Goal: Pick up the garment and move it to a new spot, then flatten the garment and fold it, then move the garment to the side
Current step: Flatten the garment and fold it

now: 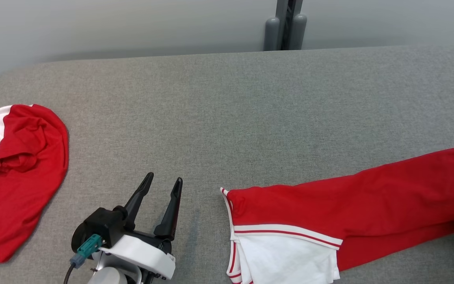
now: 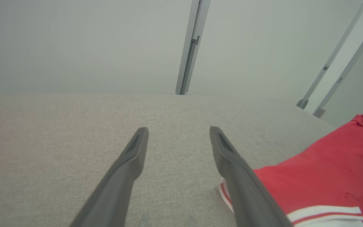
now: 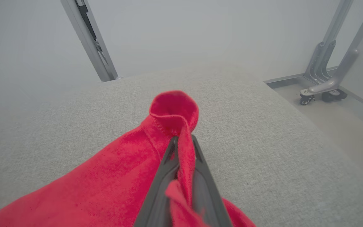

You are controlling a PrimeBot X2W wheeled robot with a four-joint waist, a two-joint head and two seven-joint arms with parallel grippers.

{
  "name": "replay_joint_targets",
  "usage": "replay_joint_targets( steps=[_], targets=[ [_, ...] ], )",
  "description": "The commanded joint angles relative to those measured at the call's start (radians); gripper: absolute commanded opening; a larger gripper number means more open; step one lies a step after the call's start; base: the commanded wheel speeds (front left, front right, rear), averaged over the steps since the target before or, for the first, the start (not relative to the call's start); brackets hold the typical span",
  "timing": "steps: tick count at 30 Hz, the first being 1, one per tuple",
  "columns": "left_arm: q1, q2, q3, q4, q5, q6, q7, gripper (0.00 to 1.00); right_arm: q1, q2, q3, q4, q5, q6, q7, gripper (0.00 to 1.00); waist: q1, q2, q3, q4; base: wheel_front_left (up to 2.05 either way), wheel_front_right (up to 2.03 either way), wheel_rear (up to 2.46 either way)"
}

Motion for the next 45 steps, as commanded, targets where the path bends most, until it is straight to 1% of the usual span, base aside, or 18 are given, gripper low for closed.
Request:
replay_joint_targets(
  steps=[1, 7, 10, 12, 16, 22, 24, 27, 30, 32, 33, 36, 45],
  targets=[
    [0.007, 0.0, 0.007, 0.003, -0.003, 0.003, -0.004, 1.0, 0.013, 0.0, 0.018, -0.024, 0.011, -0.001, 0.017, 0.0, 0.0, 0.0, -0.013, -0.01, 0.0, 0.0, 0.0],
    [0.023, -0.011, 0.027, 0.0, -0.005, 0.005, -0.004, 1.0, 0.07, 0.019, 0.098, -0.193, 0.074, -0.001, 0.131, 0.0, 0.0, 0.0, -0.04, -0.039, 0.0, 0.0, 0.0],
    [0.026, -0.017, 0.033, -0.002, -0.001, 0.001, -0.004, 1.0, 0.105, 0.047, 0.113, -0.295, 0.127, -0.001, 0.203, 0.0, 0.0, 0.0, -0.045, -0.051, 0.0, 0.0, 0.0],
    [0.026, -0.021, 0.035, -0.001, 0.003, -0.003, -0.004, 1.0, 0.128, 0.074, 0.099, -0.359, 0.175, -0.001, 0.251, 0.0, 0.0, 0.0, -0.047, -0.056, 0.0, 0.0, 0.0],
    [0.019, -0.03, 0.042, 0.002, 0.008, -0.009, -0.004, 1.0, 0.178, 0.151, 0.082, -0.483, 0.241, -0.001, 0.353, 0.0, 0.0, 0.0, -0.046, -0.059, 0.0, 0.0, 0.0],
    [0.016, -0.039, 0.054, 0.01, 0.014, -0.02, -0.004, 1.0, 0.246, 0.309, 0.057, -0.626, 0.301, -0.001, 0.497, 0.0, 0.0, 0.0, -0.046, -0.049, 0.0, 0.0, 0.0],
    [0.013, -0.041, 0.057, 0.012, 0.017, -0.024, -0.004, 1.0, 0.267, 0.344, 0.055, -0.664, 0.317, -0.001, 0.538, 0.0, 0.0, 0.0, -0.046, -0.042, 0.0, 0.0, 0.0],
    [0.01, -0.044, 0.062, 0.015, 0.021, -0.029, -0.004, 1.0, 0.295, 0.373, 0.059, -0.696, 0.342, -0.001, 0.58, 0.0, 0.0, 0.0, -0.045, -0.031, 0.0, 0.0, 0.0],
    [0.009, -0.047, 0.063, 0.018, 0.024, -0.032, -0.004, 1.0, 0.31, 0.38, 0.088, -0.712, 0.374, -0.001, 0.593, 0.0, 0.0, 0.0, -0.042, -0.015, 0.0, 0.0, 0.0],
    [0.006, -0.05, 0.064, 0.021, 0.026, -0.035, -0.004, 1.0, 0.318, 0.381, 0.12, -0.71, 0.418, -0.001, 0.574, 0.0, 0.0, 0.0, -0.039, -0.002, 0.0, 0.0, 0.0],
    [0.006, -0.05, 0.064, 0.021, 0.026, -0.035, -0.004, 1.0, 0.318, 0.381, 0.12, -0.71, 0.418, -0.001, 0.574, 0.0, 0.0, 0.0, -0.039, -0.002, 0.0, 0.0, 0.0],
    [0.004, -0.054, 0.065, 0.024, 0.027, -0.039, -0.004, 1.0, 0.313, 0.38, 0.165, -0.699, 0.467, -0.001, 0.547, 0.0, 0.0, 0.0, -0.033, 0.015, 0.0, 0.0, 0.0],
    [0.002, -0.068, 0.07, 0.039, 0.033, -0.049, -0.004, 1.0, 0.283, 0.38, 0.264, -0.626, 0.517, -0.001, 0.481, 0.0, 0.0, 0.0, -0.021, 0.066, 0.0, 0.0, 0.0]
  ],
)
